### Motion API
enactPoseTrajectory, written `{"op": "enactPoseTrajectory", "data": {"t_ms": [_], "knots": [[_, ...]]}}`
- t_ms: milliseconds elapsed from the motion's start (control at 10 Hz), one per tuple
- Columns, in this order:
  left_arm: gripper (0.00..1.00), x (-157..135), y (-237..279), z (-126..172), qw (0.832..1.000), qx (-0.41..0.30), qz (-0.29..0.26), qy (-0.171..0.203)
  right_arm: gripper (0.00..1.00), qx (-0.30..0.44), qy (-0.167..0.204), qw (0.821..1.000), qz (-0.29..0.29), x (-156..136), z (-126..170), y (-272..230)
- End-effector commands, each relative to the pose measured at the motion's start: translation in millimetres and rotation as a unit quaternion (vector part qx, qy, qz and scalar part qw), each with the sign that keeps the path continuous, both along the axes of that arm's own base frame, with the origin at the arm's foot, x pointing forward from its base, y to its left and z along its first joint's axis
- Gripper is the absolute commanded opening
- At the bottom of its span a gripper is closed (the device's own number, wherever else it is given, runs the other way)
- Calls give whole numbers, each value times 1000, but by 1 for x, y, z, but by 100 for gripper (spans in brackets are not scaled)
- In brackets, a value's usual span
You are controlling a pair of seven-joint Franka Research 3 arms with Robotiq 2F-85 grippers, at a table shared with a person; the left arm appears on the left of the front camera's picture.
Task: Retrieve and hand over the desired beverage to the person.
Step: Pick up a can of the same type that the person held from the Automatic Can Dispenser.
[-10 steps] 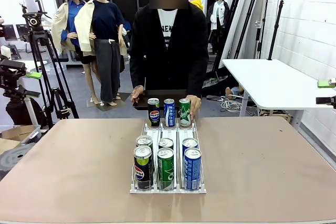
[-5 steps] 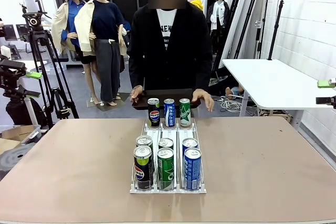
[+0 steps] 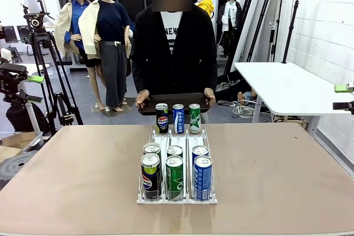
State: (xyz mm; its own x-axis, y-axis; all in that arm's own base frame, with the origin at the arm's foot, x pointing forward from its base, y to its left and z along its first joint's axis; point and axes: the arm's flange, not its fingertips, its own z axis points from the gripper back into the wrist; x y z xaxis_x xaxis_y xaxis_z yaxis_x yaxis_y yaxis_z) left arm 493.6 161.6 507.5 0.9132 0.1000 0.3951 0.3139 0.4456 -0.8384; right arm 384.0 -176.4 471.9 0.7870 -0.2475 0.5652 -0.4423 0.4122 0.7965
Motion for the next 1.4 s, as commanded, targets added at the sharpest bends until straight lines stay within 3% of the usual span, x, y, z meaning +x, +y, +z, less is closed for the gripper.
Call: {"op": "enactPoseTrajectory", "data": {"t_ms": [0,1300], "knots": [[100,0,0,1,1000,-1,2,4,100,1,3,1000,-1,1,-1,0],[100,0,0,0,1000,0,0,0,100,1,3,1000,-1,1,-1,0]]}}
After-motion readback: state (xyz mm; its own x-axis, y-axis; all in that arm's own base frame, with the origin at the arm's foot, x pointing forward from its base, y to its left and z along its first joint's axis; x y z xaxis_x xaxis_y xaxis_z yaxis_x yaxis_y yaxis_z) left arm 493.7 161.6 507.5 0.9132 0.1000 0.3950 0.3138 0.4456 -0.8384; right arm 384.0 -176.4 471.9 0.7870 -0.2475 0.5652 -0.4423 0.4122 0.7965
